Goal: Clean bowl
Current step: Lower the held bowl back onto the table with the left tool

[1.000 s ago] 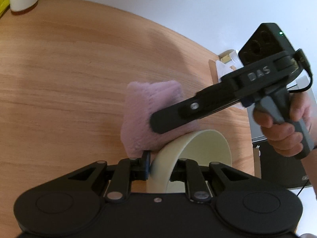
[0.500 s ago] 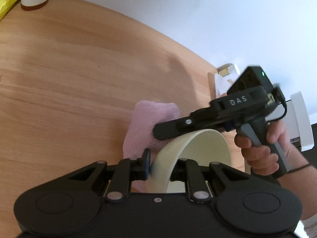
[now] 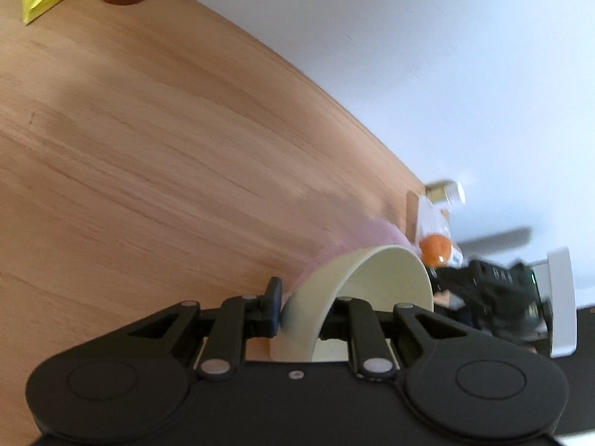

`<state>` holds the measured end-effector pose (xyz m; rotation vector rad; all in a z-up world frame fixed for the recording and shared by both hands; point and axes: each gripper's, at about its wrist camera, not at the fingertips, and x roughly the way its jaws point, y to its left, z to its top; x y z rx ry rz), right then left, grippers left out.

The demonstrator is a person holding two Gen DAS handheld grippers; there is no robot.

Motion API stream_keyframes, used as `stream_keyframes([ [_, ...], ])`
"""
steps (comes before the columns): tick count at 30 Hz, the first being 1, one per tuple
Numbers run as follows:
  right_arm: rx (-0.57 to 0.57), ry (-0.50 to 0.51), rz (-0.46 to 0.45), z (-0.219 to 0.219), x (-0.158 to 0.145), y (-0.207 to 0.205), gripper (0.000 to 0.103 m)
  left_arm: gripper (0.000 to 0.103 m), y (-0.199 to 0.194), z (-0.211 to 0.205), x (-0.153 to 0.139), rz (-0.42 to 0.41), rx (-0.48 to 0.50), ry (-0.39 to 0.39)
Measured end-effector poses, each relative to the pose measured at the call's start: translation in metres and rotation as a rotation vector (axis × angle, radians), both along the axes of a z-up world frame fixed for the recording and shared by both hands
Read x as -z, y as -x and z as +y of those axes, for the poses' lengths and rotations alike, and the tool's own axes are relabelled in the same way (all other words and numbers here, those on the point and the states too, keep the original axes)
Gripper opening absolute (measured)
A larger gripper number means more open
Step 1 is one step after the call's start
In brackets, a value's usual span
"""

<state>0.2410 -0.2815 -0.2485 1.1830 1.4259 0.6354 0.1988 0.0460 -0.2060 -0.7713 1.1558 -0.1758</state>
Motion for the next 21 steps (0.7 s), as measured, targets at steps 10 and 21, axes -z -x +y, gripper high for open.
stream_keyframes([
  [10, 0.072, 0.001, -0.044, -0.024, -0.009, 0.027, 0.018, 0.016, -0.005, 0.003, 0.007, 0.015, -0.079, 0.033],
  [21, -0.159, 0.095, -0.265, -0.003, -0.038, 0.046, 0.018, 0.014, -0.006, 0.011, -0.011, -0.05, -0.028, 0.032],
])
